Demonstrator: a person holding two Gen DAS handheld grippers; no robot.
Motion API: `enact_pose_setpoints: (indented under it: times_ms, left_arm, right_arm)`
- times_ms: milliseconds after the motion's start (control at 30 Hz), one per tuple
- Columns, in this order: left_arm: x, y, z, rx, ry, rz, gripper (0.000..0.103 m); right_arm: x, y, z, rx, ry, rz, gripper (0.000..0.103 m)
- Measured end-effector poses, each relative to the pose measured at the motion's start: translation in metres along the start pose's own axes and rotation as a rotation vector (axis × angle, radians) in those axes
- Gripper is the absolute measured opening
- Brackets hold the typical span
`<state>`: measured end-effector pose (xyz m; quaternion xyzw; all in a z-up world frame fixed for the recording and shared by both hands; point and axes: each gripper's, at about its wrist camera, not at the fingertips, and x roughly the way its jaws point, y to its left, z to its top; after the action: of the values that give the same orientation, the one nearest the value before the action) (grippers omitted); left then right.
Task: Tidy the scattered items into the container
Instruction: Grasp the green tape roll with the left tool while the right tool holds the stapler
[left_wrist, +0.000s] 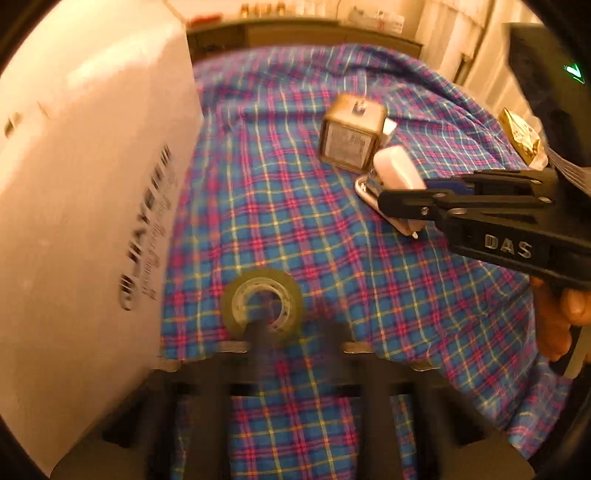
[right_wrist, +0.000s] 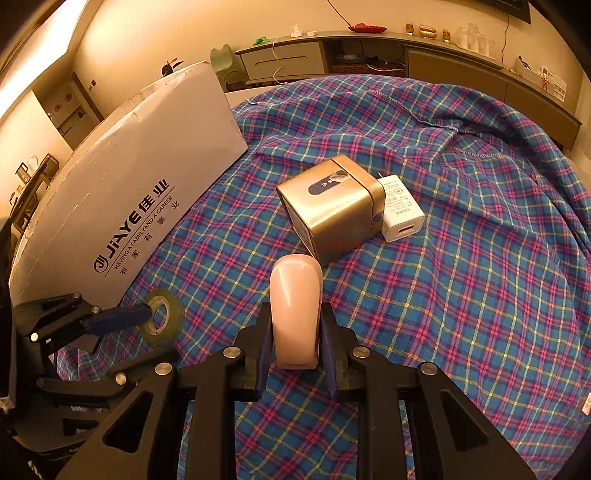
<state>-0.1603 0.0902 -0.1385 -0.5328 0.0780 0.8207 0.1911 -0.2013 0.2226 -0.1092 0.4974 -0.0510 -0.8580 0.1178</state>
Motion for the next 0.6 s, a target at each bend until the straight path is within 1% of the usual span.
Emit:
enact_pose_setpoints:
  times_ms: [200, 433, 600]
  left_arm:
    - [-0.005, -0.002, -0.005, 0.004, -0.015, 0.008, 0.014]
    - [-0.035, -0.005, -0.009, -0.029, -0.071, 0.013, 0.014]
    - [-0.051, -0.001, -0.015, -0.055, -0.088, 0.013, 0.014]
  right_arm:
    - [-0.013, 0.007, 0.002, -0.027, -0.028, 0.002, 0.025]
    - [-0.029, 0.012, 0.002, -0.031, -0.056, 0.033, 0.025]
    - [-0.037, 0.018, -0.005, -0.027, -0.058, 0.052, 0.025]
